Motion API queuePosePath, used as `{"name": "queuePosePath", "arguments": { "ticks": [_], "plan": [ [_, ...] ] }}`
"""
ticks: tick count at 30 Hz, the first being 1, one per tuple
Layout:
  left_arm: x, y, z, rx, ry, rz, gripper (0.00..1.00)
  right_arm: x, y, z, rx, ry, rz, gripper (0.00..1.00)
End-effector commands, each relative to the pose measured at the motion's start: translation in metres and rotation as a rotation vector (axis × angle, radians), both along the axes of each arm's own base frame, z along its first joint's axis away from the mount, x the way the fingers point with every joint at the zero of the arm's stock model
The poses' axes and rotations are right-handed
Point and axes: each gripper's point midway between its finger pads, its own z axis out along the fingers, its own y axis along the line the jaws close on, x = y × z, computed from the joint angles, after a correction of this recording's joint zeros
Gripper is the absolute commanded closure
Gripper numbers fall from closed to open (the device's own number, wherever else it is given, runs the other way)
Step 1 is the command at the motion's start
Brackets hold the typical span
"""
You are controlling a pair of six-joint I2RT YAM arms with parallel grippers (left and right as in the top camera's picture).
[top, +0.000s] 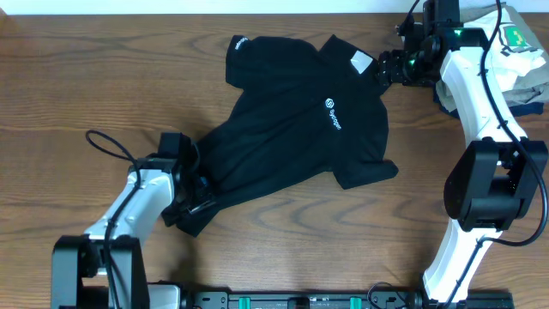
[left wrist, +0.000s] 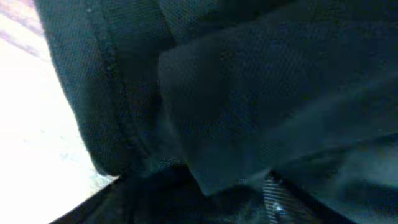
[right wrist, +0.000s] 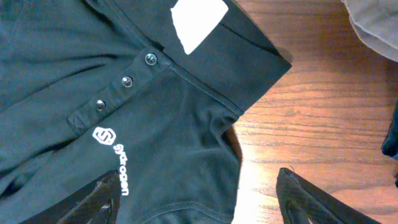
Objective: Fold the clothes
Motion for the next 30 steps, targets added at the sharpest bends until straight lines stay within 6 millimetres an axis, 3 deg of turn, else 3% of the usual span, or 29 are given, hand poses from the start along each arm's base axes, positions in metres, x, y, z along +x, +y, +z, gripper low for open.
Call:
{"name": "queuePosePath", "arguments": {
  "ticks": [1, 3, 7, 12, 18, 26, 30],
  "plan": [
    [-0.003, 0.004, -0.003, 0.026, 0.014, 0.043, 0.52, 0.0, 0.005, 0.01, 0.001, -0.025, 0.027, 0.22],
    [-0.003, 0.004, -0.003, 0.026, 0.014, 0.043, 0.71, 0.0, 0.005, 0.01, 0.001, -0.025, 0.027, 0.22],
    [-0.003, 0.004, -0.003, 0.026, 0.013, 0.043, 0.93, 0.0, 0.005, 0.01, 0.001, -0.025, 0.026, 0.22],
    [-0.001, 0.004, 0.002, 0.026, 0.013, 0.043, 0.94, 0.0, 0.005, 0.01, 0.001, -0.023, 0.026, 0.23],
    [0.014, 0.003, 0.036, 0.023, -0.036, 0.012, 0.94, -0.011, 0.008, 0.007, 0.032, 0.03, 0.009, 0.28],
    [0.049, 0.012, 0.113, 0.081, -0.27, -0.036, 0.94, -0.065, 0.013, -0.001, 0.055, 0.25, 0.012, 0.29],
    [0.061, 0.025, 0.138, 0.157, -0.372, -0.017, 0.94, -0.091, 0.02, -0.003, 0.047, 0.35, 0.042, 0.29]
  ]
}}
